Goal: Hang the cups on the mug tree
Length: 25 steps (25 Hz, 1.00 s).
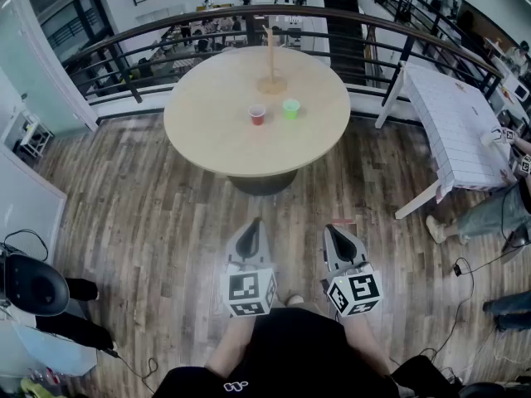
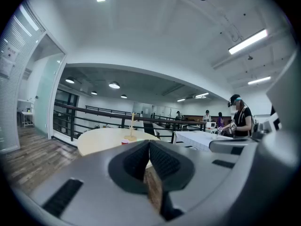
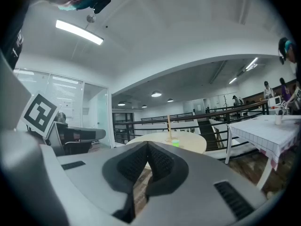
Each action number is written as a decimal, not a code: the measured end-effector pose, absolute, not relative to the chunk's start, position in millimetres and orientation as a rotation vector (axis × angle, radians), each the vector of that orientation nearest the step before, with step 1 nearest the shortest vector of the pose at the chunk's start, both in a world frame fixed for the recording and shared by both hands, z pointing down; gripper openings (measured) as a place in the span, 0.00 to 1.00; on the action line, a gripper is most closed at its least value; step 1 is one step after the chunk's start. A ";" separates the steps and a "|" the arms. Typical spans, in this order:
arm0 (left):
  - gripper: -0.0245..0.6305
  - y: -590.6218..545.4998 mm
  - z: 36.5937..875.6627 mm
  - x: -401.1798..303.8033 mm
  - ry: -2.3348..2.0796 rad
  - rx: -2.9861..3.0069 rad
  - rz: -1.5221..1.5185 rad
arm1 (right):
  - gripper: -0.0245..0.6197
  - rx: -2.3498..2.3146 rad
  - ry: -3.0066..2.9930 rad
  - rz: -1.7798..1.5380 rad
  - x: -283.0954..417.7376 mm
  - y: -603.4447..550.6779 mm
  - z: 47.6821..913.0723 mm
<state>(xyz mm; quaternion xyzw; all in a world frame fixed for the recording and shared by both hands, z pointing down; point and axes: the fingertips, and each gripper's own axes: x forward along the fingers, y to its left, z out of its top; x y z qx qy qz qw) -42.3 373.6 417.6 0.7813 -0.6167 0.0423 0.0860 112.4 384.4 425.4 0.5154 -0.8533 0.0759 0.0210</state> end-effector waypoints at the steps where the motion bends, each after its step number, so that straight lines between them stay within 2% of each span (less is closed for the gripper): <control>1: 0.06 370.6 417.8 -40.9 -1.840 2.328 0.125 | 0.05 1.597 -2.646 0.235 113.7 381.0 425.8; 25: 0.06 357.4 439.1 3.8 -1.789 2.315 0.196 | 0.05 1.591 -2.637 0.366 156.0 365.0 453.2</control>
